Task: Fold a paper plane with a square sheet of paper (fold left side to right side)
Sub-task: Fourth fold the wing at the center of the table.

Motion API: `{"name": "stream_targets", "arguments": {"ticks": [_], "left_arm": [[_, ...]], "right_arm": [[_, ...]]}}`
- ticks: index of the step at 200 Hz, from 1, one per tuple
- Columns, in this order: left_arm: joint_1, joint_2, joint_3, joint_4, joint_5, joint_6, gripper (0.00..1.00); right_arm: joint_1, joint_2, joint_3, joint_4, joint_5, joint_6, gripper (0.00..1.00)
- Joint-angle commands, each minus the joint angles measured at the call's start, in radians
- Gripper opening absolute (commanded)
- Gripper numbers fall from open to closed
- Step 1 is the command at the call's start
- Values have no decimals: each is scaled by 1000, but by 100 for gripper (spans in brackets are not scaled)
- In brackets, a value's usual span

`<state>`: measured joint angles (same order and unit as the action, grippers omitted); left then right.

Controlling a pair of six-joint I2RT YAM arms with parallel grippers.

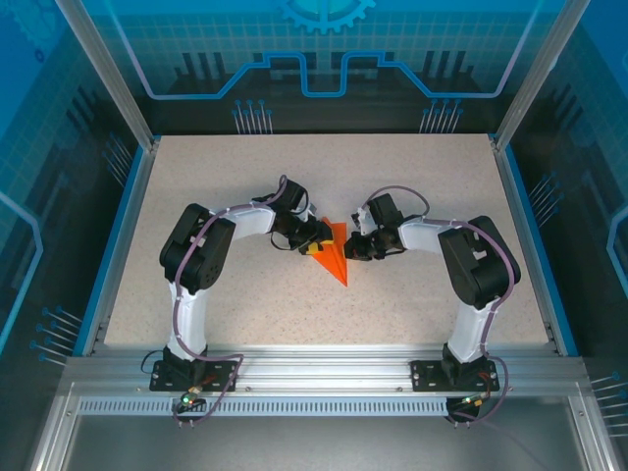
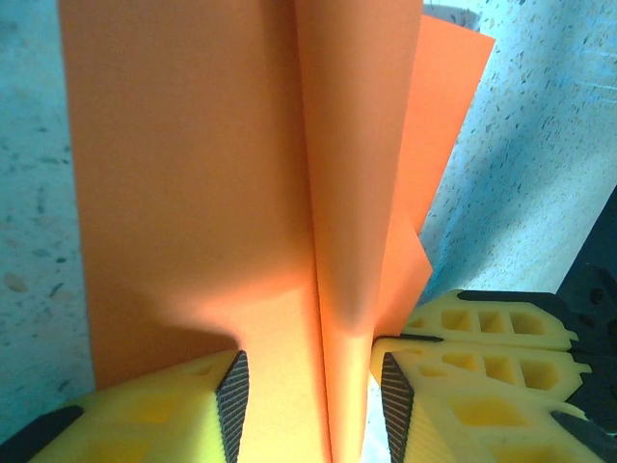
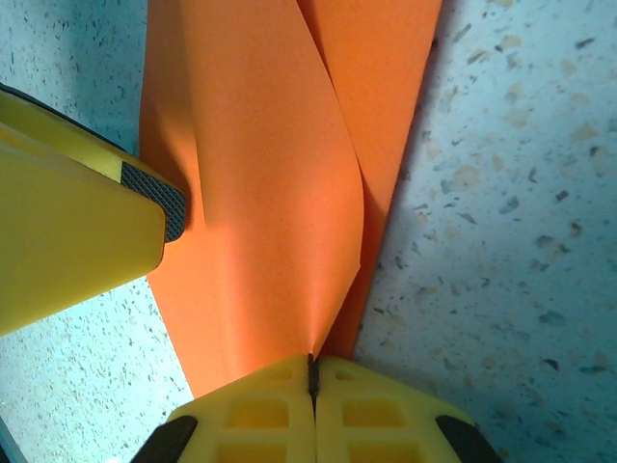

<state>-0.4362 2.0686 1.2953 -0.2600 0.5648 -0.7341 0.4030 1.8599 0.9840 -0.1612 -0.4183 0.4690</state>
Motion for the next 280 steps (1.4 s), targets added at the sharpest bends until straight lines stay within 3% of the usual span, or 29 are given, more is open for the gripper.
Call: {"name": "stream_targets", "arguments": {"ticks": [1, 127, 202, 222, 261, 280], "left_arm": [[-5, 35, 8, -67, -33, 4, 44], [-6, 29, 6, -66, -32, 7, 44], [-7, -78, 21, -82, -55, 62, 45], [-19, -71, 39, -71, -18, 68, 38], [-39, -11, 89, -47, 27, 54, 15], [-41, 19, 113, -41, 40, 55, 10]], "right_arm": [[-10, 28, 25, -34, 16, -20, 6], [-7, 70, 46, -106, 49, -42, 6], [7, 95, 48, -196, 121, -64, 3], [10, 96, 51, -199, 124, -63, 3], [17, 99, 60, -210, 132, -62, 3], [17, 100, 56, -212, 133, -61, 3]]}}
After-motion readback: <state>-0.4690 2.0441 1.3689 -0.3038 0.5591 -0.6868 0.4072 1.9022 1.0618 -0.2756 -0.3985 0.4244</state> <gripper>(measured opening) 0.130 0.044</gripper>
